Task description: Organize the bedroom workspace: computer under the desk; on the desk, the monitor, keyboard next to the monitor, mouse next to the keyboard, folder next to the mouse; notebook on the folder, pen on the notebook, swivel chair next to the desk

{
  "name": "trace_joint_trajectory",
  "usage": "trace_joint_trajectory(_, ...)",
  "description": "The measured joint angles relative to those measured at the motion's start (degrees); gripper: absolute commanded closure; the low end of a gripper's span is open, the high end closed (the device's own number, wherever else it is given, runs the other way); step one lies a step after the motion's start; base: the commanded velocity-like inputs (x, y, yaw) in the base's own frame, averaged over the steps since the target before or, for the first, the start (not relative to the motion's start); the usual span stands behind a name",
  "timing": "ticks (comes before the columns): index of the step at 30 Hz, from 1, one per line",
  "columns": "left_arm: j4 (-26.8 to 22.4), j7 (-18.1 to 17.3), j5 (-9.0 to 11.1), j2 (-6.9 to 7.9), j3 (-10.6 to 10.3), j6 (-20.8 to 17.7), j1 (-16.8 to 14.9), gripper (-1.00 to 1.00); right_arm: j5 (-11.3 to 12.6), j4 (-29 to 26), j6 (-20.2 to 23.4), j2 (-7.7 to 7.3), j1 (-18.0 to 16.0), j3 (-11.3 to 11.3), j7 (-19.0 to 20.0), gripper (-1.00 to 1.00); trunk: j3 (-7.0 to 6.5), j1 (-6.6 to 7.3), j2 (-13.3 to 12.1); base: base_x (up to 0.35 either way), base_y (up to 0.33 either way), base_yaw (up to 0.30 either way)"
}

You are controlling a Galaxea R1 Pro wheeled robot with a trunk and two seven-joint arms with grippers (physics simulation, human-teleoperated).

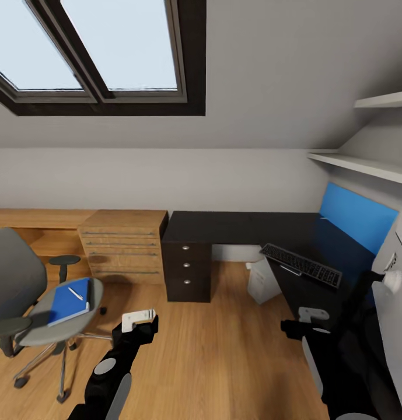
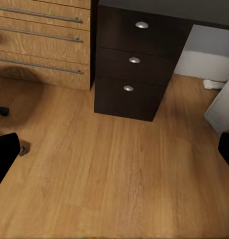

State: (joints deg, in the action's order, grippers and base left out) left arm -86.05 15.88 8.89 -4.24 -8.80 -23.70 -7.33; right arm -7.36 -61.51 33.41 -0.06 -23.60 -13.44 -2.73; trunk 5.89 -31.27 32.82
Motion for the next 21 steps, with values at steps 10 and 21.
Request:
trace_joint_trajectory(10, -0.16, -0.05, 0.02, 0.00, 0.01, 0.00, 0.00, -1.00, 0.05, 1.19, -0.09, 0.29, 0.00, 0.01, 4.70, -1.00, 0.00, 0.03, 0.00, -0.060, 0.000, 0.000)
trace_joint_trajectory(21, -0.43, -0.04, 0.00, 0.09, 0.40, -0.08, 0.00, -1.00, 0.18, 1.40, -0.50, 1.11, 0.01, 0.36, 5.09, -1.00, -0.07, 0.03, 0.00, -0.002, 0.000, -0.063)
